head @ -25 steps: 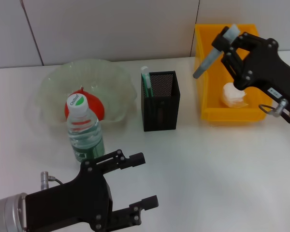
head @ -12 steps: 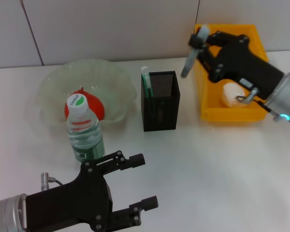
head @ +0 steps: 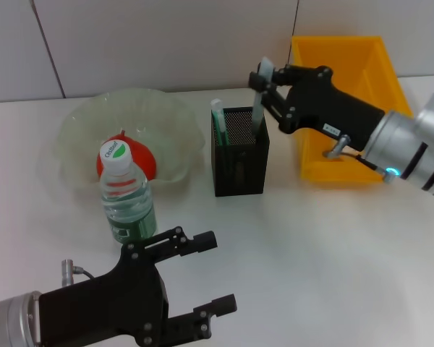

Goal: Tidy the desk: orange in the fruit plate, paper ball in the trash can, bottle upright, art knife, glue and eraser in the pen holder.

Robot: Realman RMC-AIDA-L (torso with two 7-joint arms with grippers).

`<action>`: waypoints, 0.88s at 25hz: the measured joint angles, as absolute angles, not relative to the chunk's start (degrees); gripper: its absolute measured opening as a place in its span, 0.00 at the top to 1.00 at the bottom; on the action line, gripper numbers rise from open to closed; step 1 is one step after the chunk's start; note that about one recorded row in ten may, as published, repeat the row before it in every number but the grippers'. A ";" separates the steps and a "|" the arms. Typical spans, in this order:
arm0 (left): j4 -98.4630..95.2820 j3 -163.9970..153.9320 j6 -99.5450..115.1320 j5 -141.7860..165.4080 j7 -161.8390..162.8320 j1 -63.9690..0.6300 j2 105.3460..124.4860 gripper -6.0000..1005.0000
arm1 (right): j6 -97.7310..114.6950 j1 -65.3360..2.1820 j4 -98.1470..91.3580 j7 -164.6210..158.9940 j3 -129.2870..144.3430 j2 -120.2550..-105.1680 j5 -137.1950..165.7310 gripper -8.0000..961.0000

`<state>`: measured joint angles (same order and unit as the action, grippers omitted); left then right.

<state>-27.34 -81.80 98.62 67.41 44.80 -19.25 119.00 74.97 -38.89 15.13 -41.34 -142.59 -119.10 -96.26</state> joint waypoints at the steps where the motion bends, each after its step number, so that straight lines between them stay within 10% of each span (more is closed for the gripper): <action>1: -26.77 -81.81 98.68 67.41 44.65 -19.32 119.00 0.29 | 74.97 -38.89 15.13 -41.34 -142.59 -119.10 -96.26 0.81; 22: -26.10 -81.39 99.23 67.41 44.69 -19.68 119.00 0.29 | 69.29 -39.08 15.20 -44.91 -138.52 -119.27 -96.24 0.79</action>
